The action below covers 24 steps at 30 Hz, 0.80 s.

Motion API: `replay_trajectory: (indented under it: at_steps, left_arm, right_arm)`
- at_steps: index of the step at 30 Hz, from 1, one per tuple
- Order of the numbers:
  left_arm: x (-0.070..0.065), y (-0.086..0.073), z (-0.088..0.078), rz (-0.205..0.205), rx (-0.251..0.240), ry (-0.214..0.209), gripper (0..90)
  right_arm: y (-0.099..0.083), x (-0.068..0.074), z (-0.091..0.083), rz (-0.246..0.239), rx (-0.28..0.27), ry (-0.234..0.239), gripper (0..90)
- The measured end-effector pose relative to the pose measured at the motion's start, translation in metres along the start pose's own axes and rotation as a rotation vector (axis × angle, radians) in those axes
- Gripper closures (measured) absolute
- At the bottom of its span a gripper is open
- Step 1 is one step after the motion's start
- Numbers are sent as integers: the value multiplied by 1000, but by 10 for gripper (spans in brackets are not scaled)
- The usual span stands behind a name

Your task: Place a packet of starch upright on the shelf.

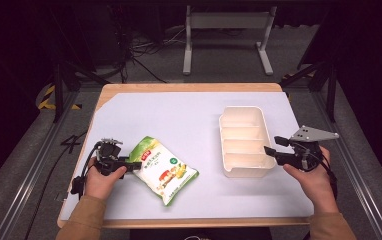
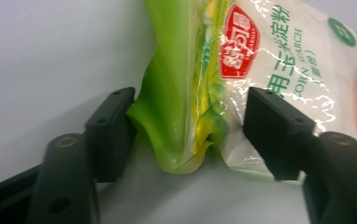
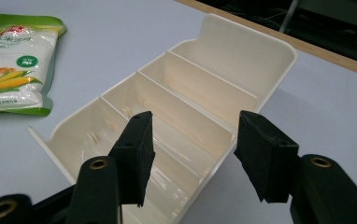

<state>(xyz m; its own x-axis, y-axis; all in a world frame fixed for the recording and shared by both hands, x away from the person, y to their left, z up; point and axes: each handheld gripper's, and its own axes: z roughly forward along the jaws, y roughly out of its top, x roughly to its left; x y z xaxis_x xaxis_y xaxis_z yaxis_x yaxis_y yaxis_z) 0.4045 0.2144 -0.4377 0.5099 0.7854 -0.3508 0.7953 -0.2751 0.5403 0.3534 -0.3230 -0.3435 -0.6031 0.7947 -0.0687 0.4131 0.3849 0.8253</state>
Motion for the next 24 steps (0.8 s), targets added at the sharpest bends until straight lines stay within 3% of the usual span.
replay_trajectory:
  at_steps: [2,6,18,24]
  left_arm:
    - [-3,0,3,16,11,-24,543]
    - [-9,1,2,53,8,1,673]
    - [-12,1,-2,79,-17,0,751]
    - [-16,3,-18,87,-84,-31,778]
  right_arm:
    - [0,0,0,0,0,0,465]
    - [0,1,0,-2,2,0,469]
    - [2,1,-4,-11,-16,-3,519]
    - [3,3,-7,-39,-39,-12,539]
